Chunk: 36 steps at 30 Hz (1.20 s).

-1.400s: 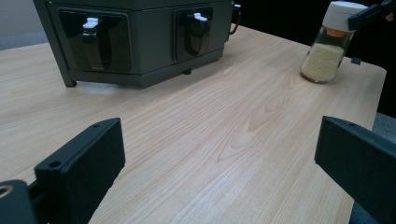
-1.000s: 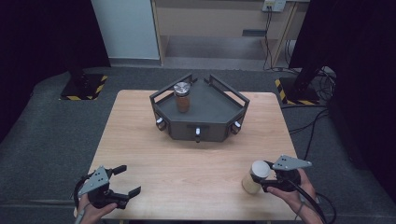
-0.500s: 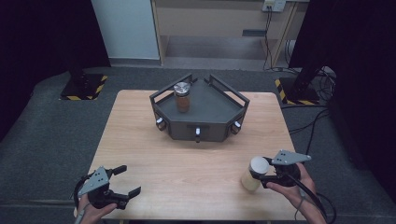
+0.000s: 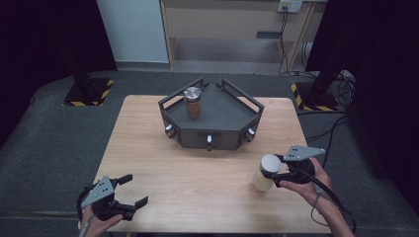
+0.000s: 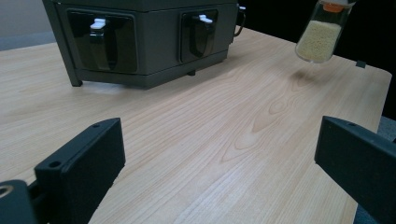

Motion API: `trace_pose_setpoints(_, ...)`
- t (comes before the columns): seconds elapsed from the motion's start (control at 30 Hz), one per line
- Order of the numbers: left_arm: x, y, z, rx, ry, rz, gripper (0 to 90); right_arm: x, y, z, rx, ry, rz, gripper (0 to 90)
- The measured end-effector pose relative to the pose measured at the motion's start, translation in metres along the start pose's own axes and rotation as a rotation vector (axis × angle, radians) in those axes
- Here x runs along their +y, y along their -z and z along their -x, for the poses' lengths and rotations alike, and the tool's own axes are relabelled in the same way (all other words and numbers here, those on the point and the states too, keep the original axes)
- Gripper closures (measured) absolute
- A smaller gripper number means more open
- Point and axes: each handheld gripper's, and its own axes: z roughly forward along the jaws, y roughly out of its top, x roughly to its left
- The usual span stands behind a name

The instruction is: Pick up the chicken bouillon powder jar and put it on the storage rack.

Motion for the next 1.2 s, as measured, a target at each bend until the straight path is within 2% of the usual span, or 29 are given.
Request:
trace_pose_setpoints(0.3,0.0,0.0,-0.001,0.0,0.002,-0.002,0.6,0.029,-0.008,0.005,0.046,0.037,0.0,34.1)
trace_pose_setpoints(0.53,0.0,0.0,-0.001,-0.001,0.003,-0.001,0.6,0.059,-0.02,0.019,0.107,0.062,-0.001,34.2)
trace_pose_setpoints(0.73,0.0,0.0,-0.001,-0.001,0.005,-0.001,0.6,0.088,-0.027,0.027,0.119,0.086,-0.004,34.1)
trace_pose_setpoints(1.03,0.0,0.0,-0.001,-0.001,0.005,-0.003,0.6,0.131,-0.033,0.039,0.125,0.121,0.019,34.1)
trace_pose_setpoints(1.2,0.0,0.0,-0.002,-0.002,0.008,-0.004,0.6,0.157,-0.041,0.051,0.131,0.135,0.015,34.1)
